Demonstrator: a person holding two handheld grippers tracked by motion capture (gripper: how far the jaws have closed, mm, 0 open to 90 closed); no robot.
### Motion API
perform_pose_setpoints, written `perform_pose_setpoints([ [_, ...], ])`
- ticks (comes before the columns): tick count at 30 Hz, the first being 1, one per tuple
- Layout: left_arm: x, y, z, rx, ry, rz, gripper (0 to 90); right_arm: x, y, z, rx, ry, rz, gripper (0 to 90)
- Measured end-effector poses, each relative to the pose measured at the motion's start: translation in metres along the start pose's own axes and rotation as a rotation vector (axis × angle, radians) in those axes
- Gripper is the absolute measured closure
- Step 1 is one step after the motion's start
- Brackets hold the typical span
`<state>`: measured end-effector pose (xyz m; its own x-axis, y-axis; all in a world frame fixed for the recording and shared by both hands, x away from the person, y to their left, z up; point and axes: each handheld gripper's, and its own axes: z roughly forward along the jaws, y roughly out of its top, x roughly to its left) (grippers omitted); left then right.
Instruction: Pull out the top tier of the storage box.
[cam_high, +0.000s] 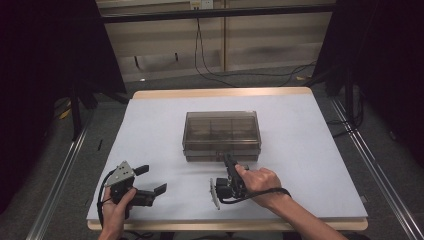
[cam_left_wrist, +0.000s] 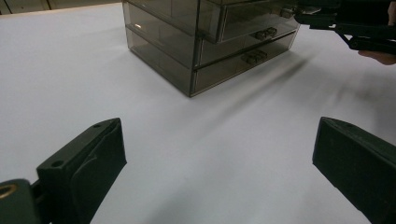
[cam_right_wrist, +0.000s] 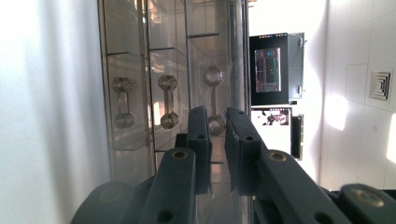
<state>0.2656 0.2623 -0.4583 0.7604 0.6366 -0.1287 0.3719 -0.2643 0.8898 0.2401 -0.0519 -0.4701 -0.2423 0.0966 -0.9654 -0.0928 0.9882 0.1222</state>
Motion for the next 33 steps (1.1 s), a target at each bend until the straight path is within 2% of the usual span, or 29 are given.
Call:
perform_pose_setpoints([
  [1,0.0,0.0,0.0,0.0,0.0,0.0,2.5,-0.001,0.0,0.001,-0.01,-0.003,-0.011,81.5],
  [8,0.0,0.0,0.0,-0.004,-0.003,-0.003,2.5,0.0,-0.002,0.0,-0.019,-0.004,-0.01,81.5],
  [14,0.0,0.0,0.0,0.001,0.002,0.0,2.5,-0.003,-0.003,-0.001,-0.034,0.012,0.022,80.6],
  [16,0.0,0.0,0.0,-0.002,-0.001,-0.001,2.5,-0.005,-0.005,-0.002,-0.063,0.023,0.027,79.5],
  [17,0.0,0.0,0.0,-0.006,-0.007,-0.002,2.5,-0.005,-0.006,-0.003,-0.069,0.028,0.052,76.9],
  [20,0.0,0.0,0.0,-0.001,0.004,0.002,2.5,-0.008,-0.007,-0.005,-0.073,0.034,0.068,73.9],
  [23,0.0,0.0,0.0,-0.001,-0.001,0.0,2.5,-0.011,-0.009,-0.008,-0.076,0.06,0.13,70.3],
  [25,0.0,0.0,0.0,0.0,-0.002,-0.001,2.5,-0.013,-0.01,-0.008,-0.087,0.058,0.129,70.1],
  [26,0.0,0.0,0.0,-0.007,-0.007,-0.007,2.5,-0.02,-0.013,-0.009,-0.112,0.082,0.155,69.4],
  [28,0.0,0.0,0.0,-0.007,-0.007,-0.006,2.5,-0.022,-0.014,-0.01,-0.119,0.074,0.166,68.3],
  [29,0.0,0.0,0.0,-0.007,-0.007,-0.006,2.5,-0.025,-0.016,-0.012,-0.121,0.081,0.194,68.4],
  [30,0.0,0.0,0.0,-0.006,-0.005,-0.006,2.5,-0.028,-0.018,-0.013,-0.12,0.111,0.215,68.4],
  [31,0.0,0.0,0.001,-0.006,-0.006,-0.004,2.5,-0.037,-0.024,-0.012,-0.16,0.171,0.252,69.4],
  [32,0.0,0.0,0.001,-0.006,-0.006,-0.004,2.5,-0.037,-0.024,-0.012,-0.16,0.171,0.252,69.4],
  [33,0.0,0.0,0.001,-0.005,-0.006,-0.004,2.5,-0.04,-0.027,-0.012,-0.174,0.207,0.272,69.3],
])
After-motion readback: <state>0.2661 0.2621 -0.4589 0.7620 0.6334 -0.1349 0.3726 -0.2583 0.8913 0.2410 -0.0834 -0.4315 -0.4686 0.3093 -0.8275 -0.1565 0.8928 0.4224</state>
